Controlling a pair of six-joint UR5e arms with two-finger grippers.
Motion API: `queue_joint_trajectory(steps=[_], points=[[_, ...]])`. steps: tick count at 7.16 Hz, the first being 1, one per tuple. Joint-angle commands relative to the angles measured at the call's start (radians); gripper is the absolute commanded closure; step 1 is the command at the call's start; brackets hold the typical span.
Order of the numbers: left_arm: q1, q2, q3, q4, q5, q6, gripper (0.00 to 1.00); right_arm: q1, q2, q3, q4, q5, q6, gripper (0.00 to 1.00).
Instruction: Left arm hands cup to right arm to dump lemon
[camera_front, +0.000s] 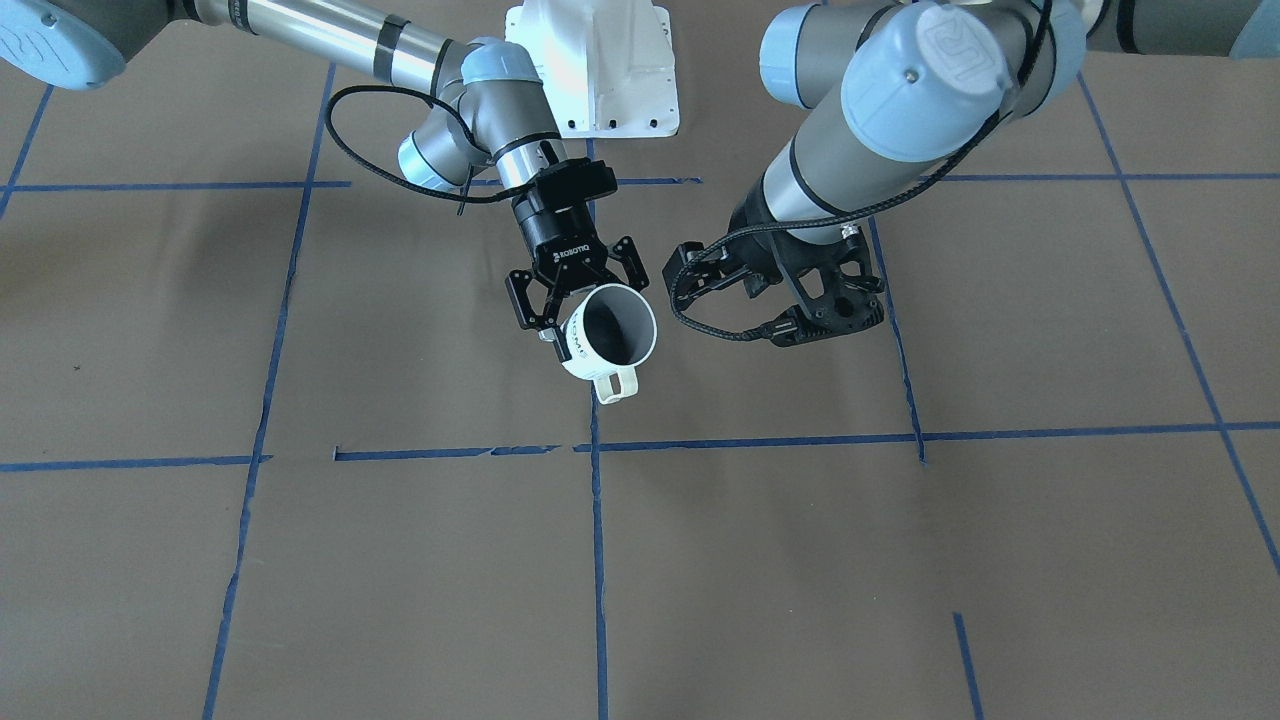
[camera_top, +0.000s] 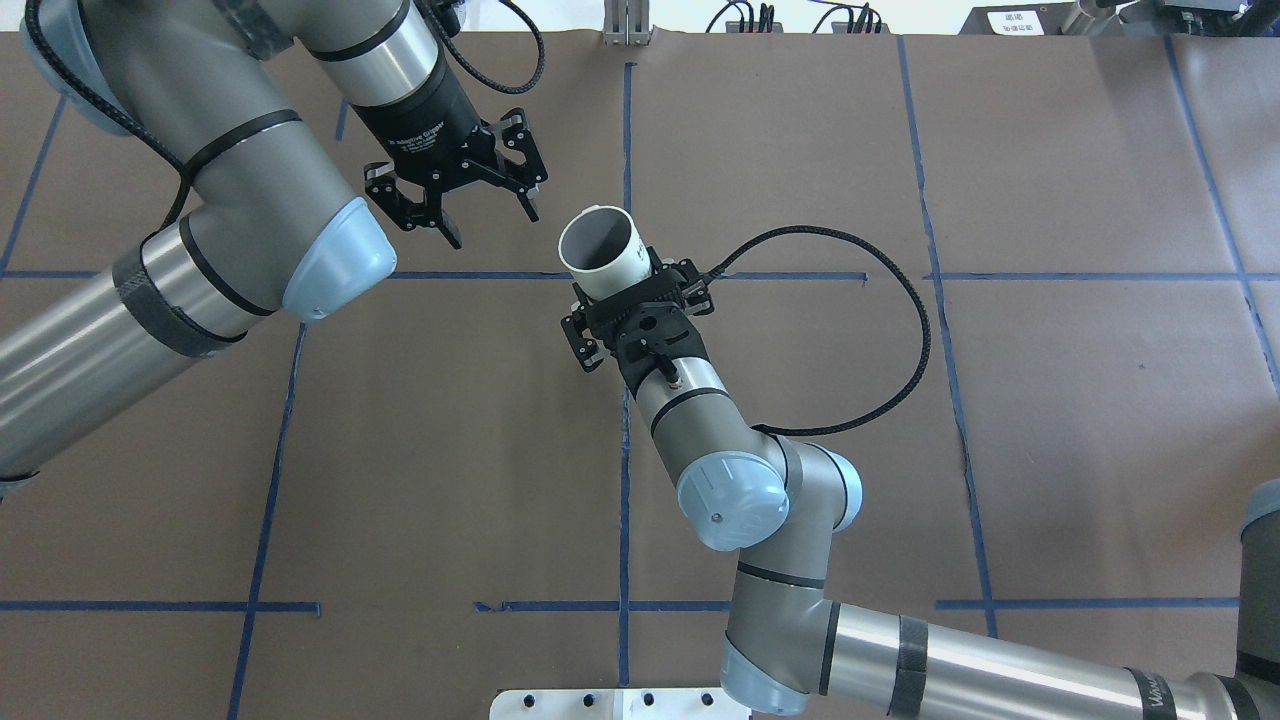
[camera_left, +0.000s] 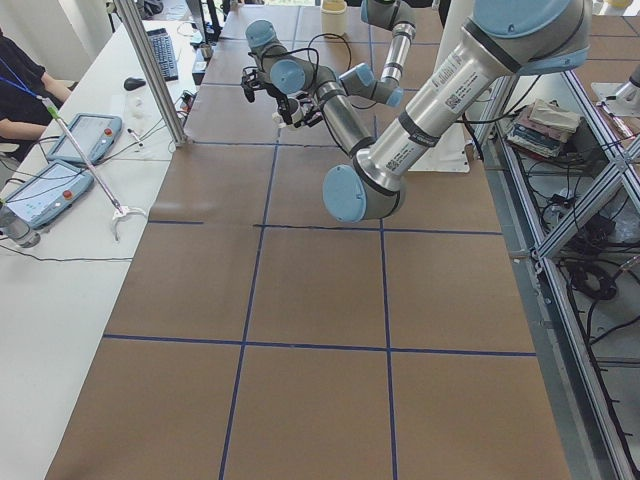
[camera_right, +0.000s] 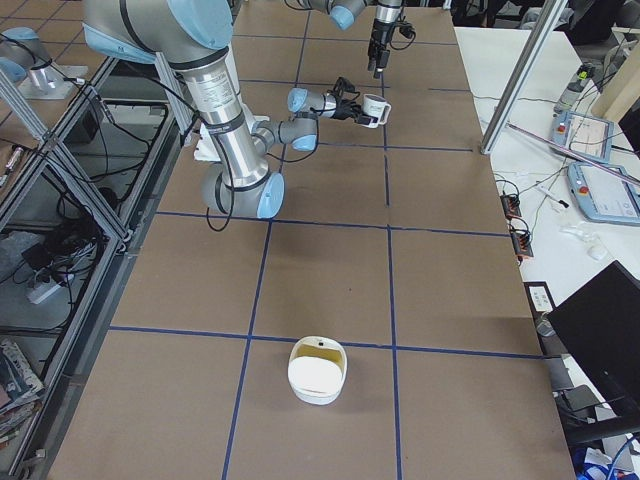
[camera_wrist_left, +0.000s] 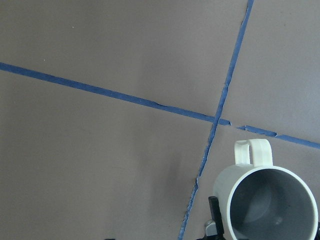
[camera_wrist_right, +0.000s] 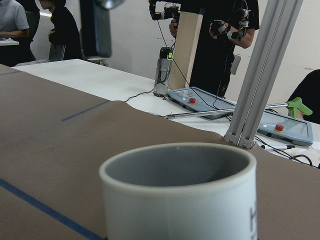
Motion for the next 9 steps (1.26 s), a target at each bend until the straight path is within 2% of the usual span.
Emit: queue_joint_trajectory(steps=[1, 4, 6, 9], points=[[0.02, -0.013, 0.018, -0.001, 0.002, -0.02, 0.21, -0.005, 0.003, 0.001, -0.001, -0.002, 0.0, 0.44], [0.029, -0.024, 0.03, -0.019, 0.002, -0.054, 0.24, -0.023, 0.023, 0.001, -0.001, -0.03, 0.0, 0.38], [0.04, -0.024, 0.083, -0.099, 0.003, -0.101, 0.25, -0.029, 0.03, 0.001, -0.001, -0.031, 0.001, 0.38], [0.06, -0.022, 0.09, -0.112, 0.005, -0.117, 0.29, -0.034, 0.03, -0.001, -0.001, -0.048, 0.003, 0.36]])
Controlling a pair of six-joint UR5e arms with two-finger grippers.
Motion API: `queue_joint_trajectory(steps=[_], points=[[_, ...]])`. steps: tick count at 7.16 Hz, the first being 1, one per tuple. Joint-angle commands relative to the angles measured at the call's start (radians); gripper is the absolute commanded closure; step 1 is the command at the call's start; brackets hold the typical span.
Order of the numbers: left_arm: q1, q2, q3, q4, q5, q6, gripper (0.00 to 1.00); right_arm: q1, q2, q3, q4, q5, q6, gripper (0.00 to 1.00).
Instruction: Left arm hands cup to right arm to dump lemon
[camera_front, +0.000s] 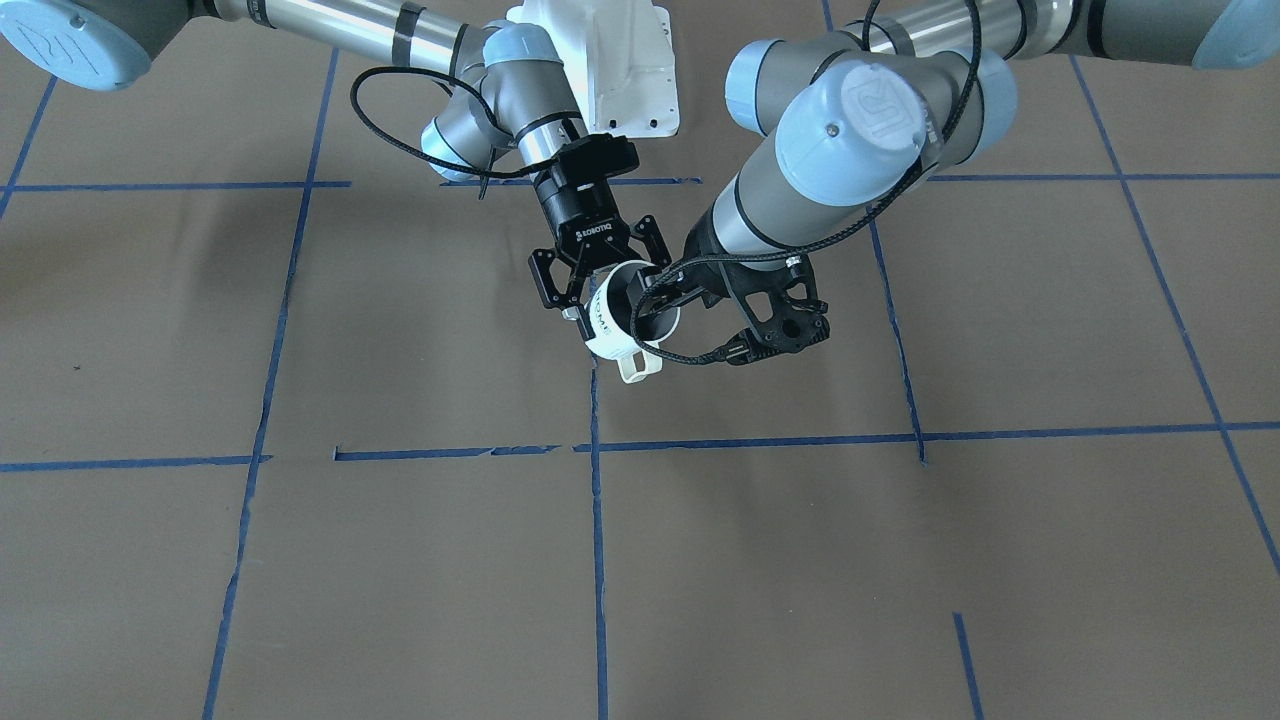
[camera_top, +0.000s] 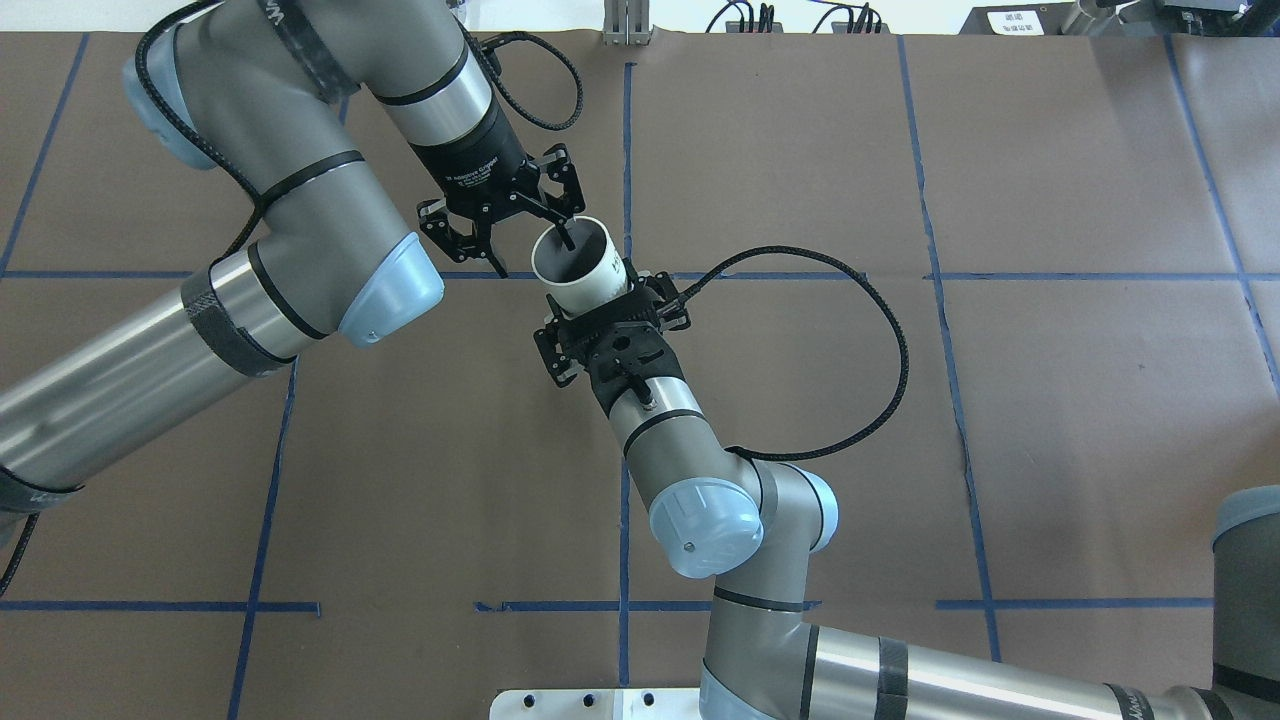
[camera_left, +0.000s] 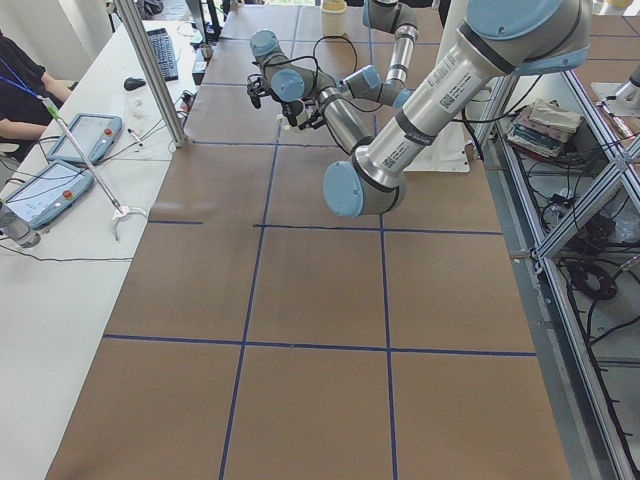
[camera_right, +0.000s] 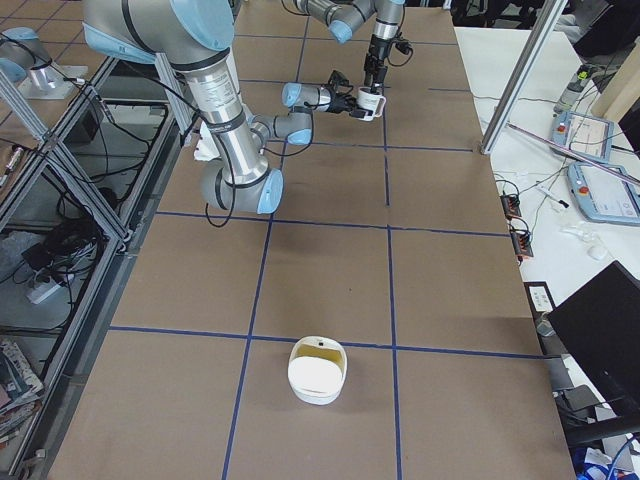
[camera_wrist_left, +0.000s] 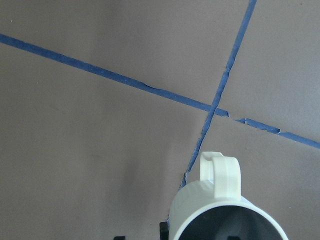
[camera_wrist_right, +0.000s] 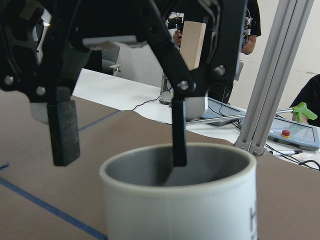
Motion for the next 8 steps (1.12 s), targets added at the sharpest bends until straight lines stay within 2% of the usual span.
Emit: queue_joint_trajectory(steps=[1, 3, 4, 6, 7, 8], points=[[0.013, 0.0, 0.002, -0.004, 0.0, -0.006, 0.35, -0.001, 0.0, 0.0, 0.0, -0.001, 0.001, 0.36], [0.021, 0.003, 0.002, -0.014, 0.002, -0.041, 0.53, -0.001, 0.0, 0.0, 0.0, -0.001, 0.003, 0.36], [0.021, 0.005, 0.002, -0.015, 0.002, -0.043, 0.58, -0.001, 0.0, 0.0, 0.0, -0.003, 0.003, 0.36], [0.021, 0.009, 0.002, -0.015, 0.002, -0.042, 0.61, -0.001, 0.0, 0.001, 0.002, -0.001, 0.006, 0.36], [0.021, 0.009, 0.002, -0.015, 0.002, -0.042, 0.93, -0.001, -0.001, 0.001, 0.002, -0.001, 0.001, 0.34], [0.021, 0.008, 0.002, -0.016, 0.002, -0.045, 1.0, -0.001, -0.003, 0.0, 0.002, -0.003, 0.0, 0.08]])
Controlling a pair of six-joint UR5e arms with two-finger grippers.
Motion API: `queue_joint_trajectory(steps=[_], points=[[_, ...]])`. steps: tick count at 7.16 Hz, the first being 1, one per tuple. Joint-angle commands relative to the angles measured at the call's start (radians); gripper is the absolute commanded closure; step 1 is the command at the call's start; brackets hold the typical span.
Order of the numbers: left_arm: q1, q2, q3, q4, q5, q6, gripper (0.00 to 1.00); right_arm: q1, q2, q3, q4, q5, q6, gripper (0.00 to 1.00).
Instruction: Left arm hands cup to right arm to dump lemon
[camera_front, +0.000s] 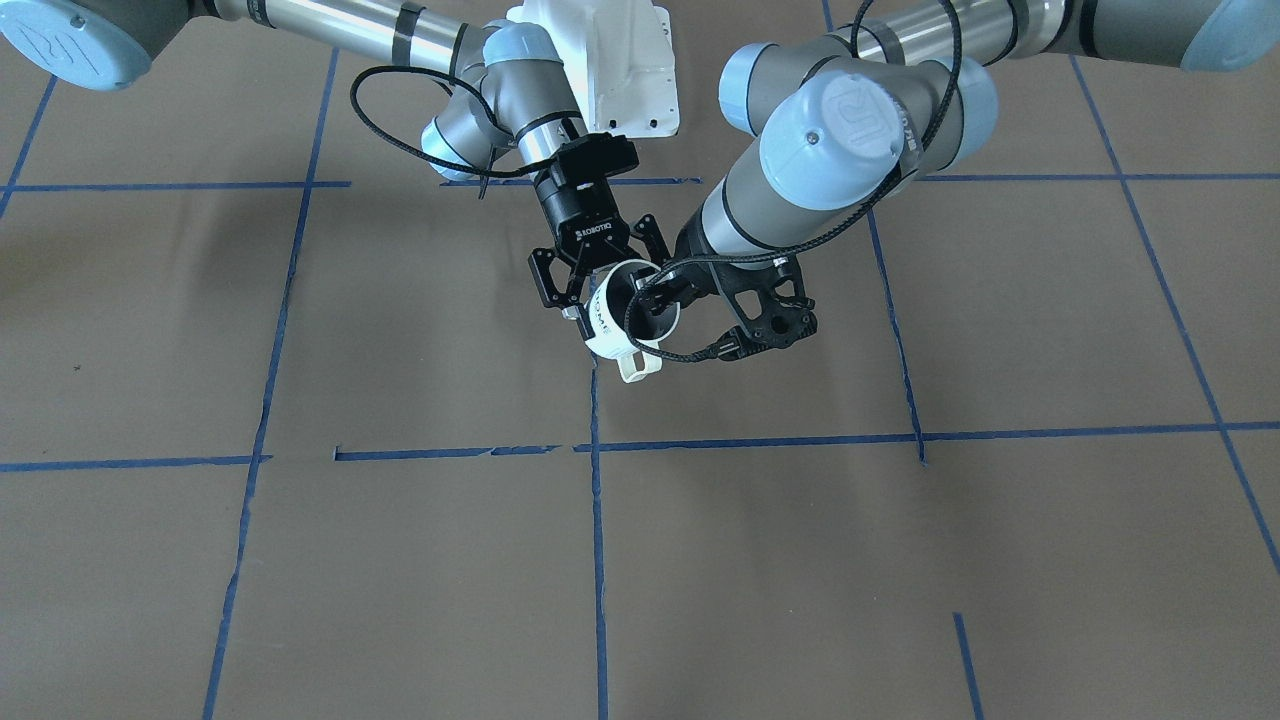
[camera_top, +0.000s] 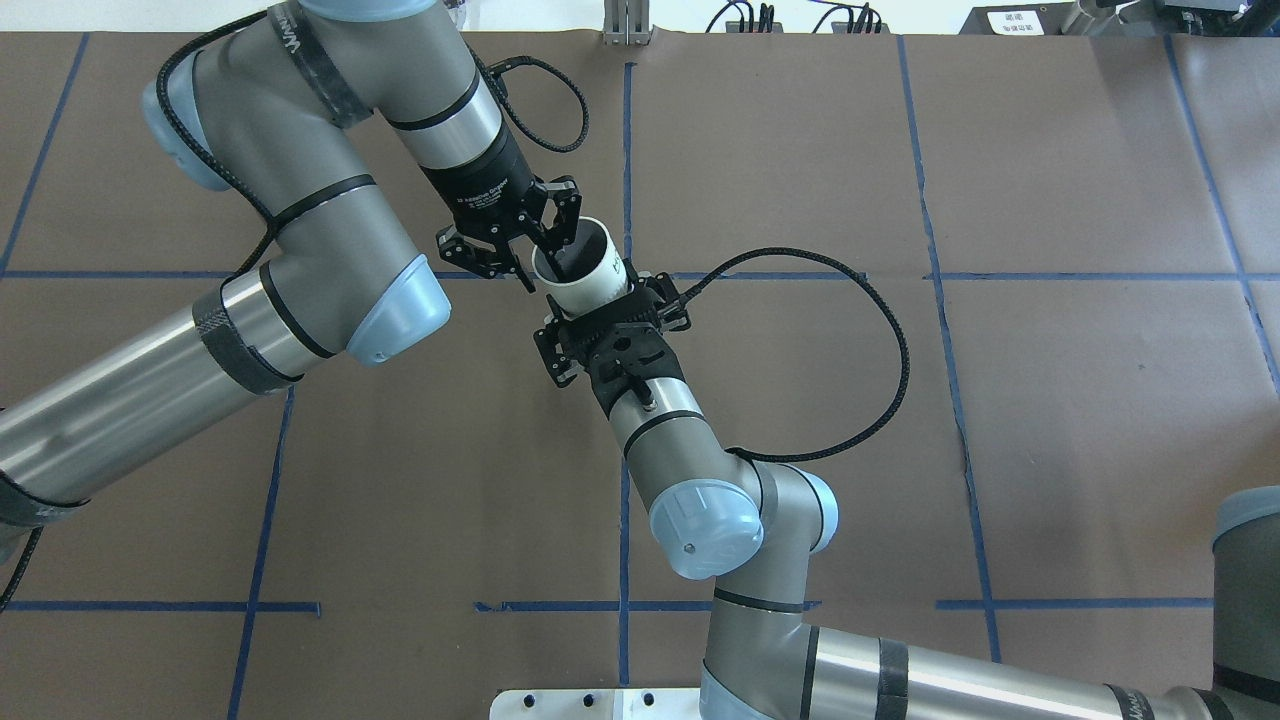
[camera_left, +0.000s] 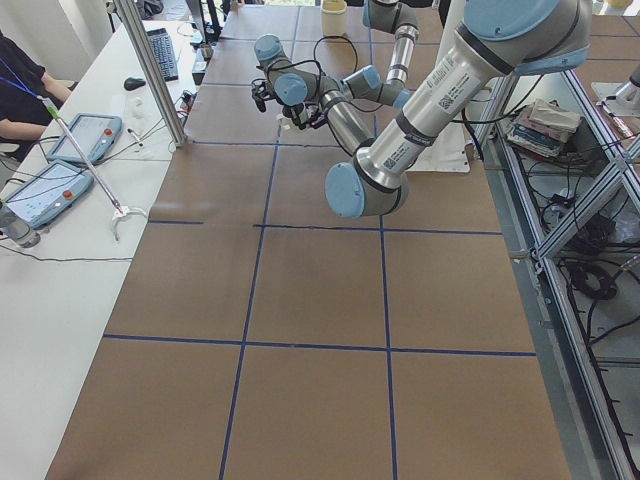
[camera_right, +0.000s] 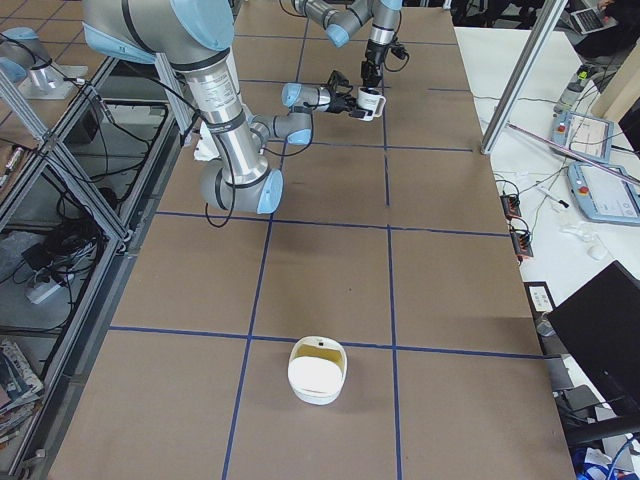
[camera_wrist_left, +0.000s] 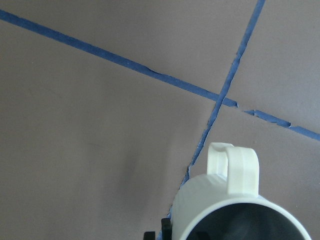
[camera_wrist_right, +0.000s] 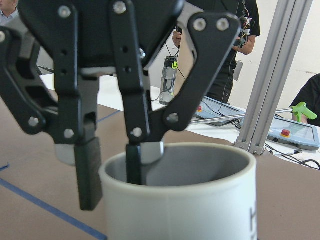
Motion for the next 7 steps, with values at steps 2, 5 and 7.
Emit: queue_joint_trajectory(steps=[2, 5, 7], points=[[0.0, -0.004, 0.0, -0.001, 0.0, -0.016, 1.0, 0.0, -0.009, -0.001, -0.001, 0.002, -0.009, 0.01], [-0.001, -0.004, 0.005, 0.0, 0.0, -0.016, 1.0, 0.0, -0.012, 0.001, -0.001, 0.002, -0.009, 0.01], [-0.02, -0.01, 0.041, -0.009, 0.003, -0.013, 1.0, -0.002, -0.015, 0.001, -0.001, 0.002, -0.009, 0.01]])
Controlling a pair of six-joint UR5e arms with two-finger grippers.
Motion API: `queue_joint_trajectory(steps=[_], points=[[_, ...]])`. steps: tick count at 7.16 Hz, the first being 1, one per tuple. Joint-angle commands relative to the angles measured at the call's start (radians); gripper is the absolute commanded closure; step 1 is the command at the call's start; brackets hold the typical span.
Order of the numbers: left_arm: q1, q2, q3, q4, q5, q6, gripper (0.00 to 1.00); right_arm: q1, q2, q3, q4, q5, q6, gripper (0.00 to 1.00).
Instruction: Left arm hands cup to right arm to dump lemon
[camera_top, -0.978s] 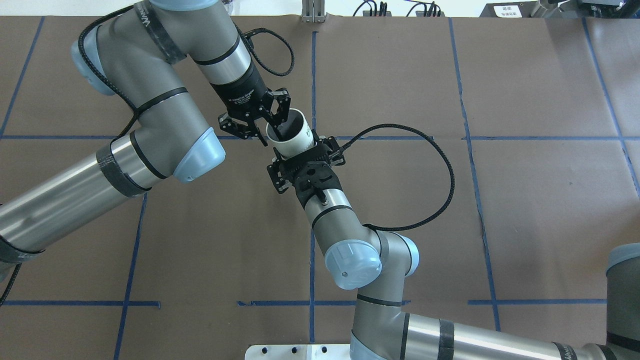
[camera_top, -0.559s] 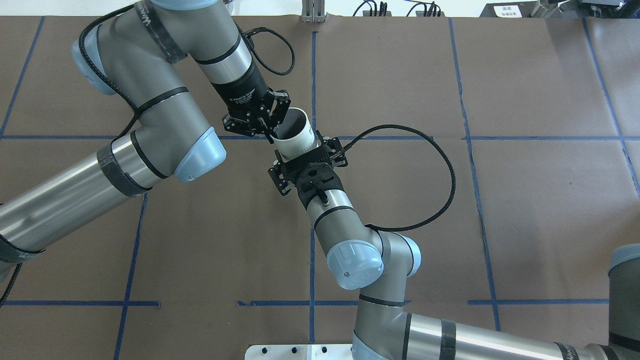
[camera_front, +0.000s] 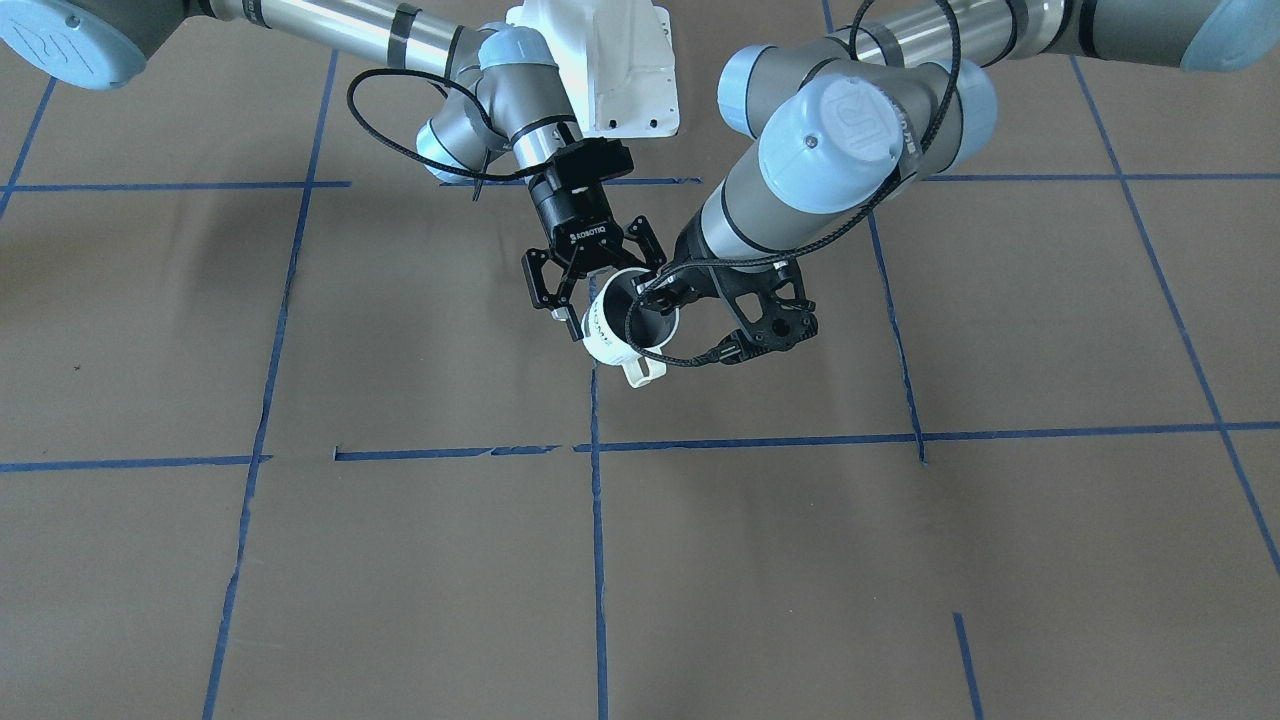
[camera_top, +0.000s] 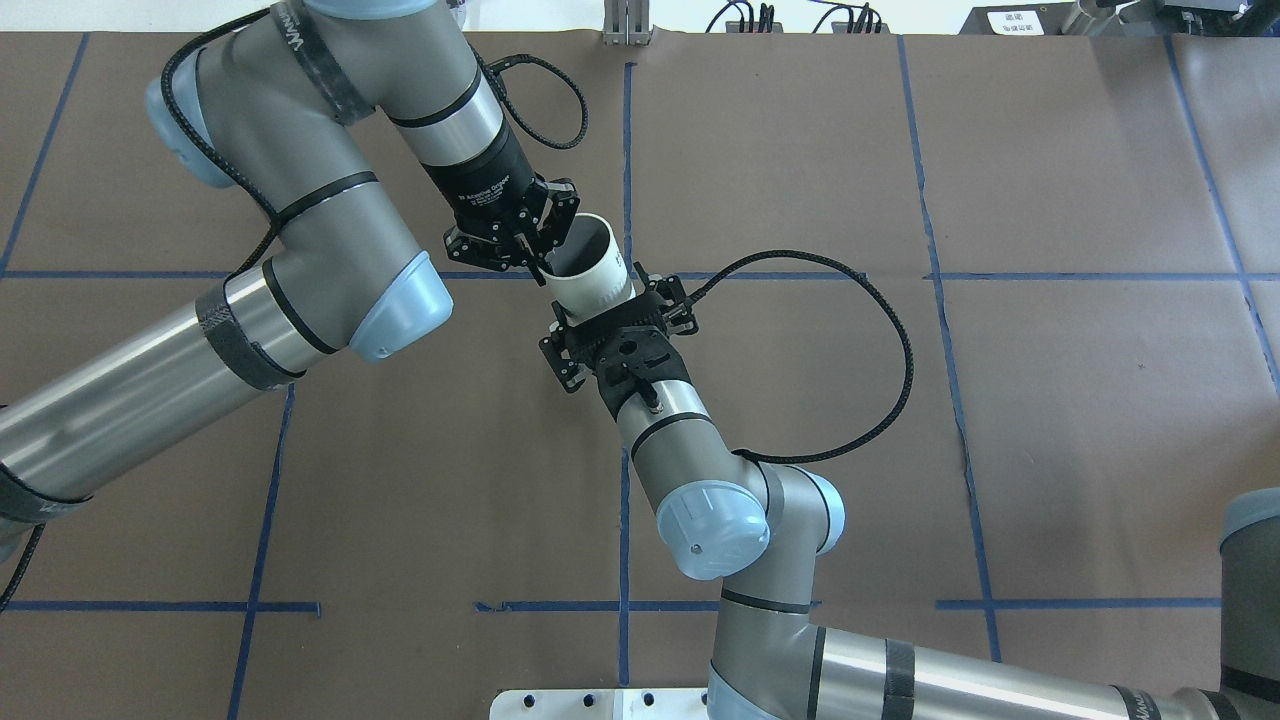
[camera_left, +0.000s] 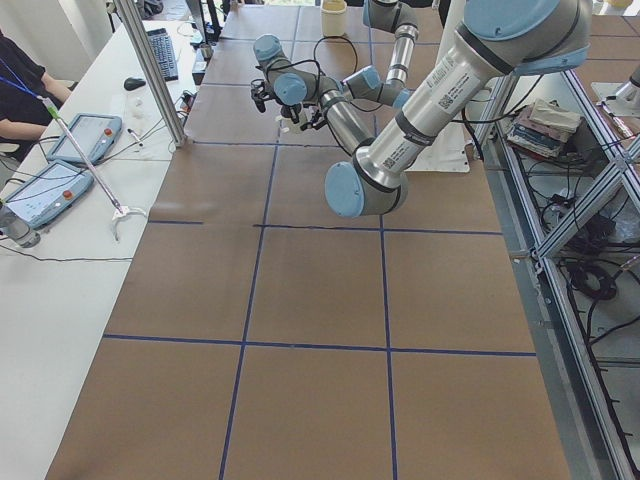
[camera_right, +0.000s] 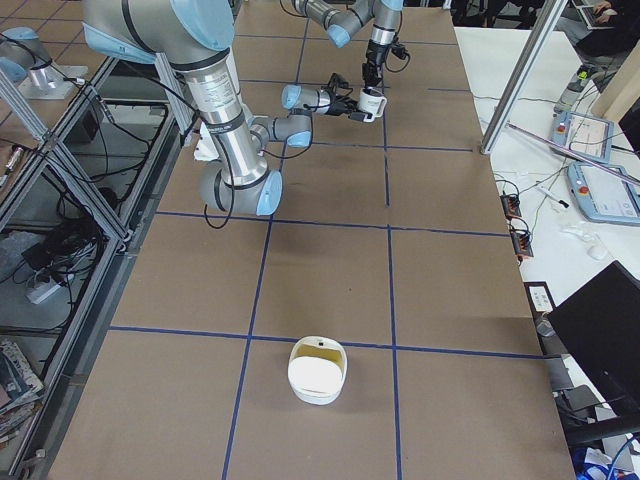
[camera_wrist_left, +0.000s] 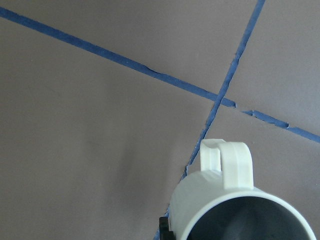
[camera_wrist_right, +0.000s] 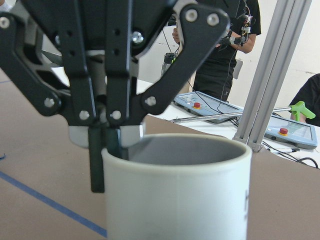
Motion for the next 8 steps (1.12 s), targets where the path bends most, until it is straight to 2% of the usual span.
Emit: queue_joint_trajectory(steps=[1, 3, 5, 7, 8], points=[[-0.048, -0.022, 0.066, -0.039, 0.002, 0.0, 1.0, -0.007, -0.003, 0.0, 0.0, -0.003, 0.0, 0.01], [-0.126, -0.036, 0.134, -0.075, 0.002, 0.041, 1.0, -0.012, 0.008, 0.005, 0.006, -0.003, -0.008, 0.01], [-0.205, 0.071, 0.122, -0.066, 0.003, 0.206, 1.0, -0.001, 0.011, 0.008, 0.018, -0.003, 0.0, 0.01], [-0.295, 0.259, -0.024, -0.06, -0.001, 0.372, 1.0, 0.06, 0.007, 0.026, 0.007, 0.04, 0.003, 0.0], [-0.328, 0.321, -0.086, -0.06, 0.006, 0.448, 1.0, 0.122, 0.002, 0.031, -0.079, 0.149, 0.017, 0.0]])
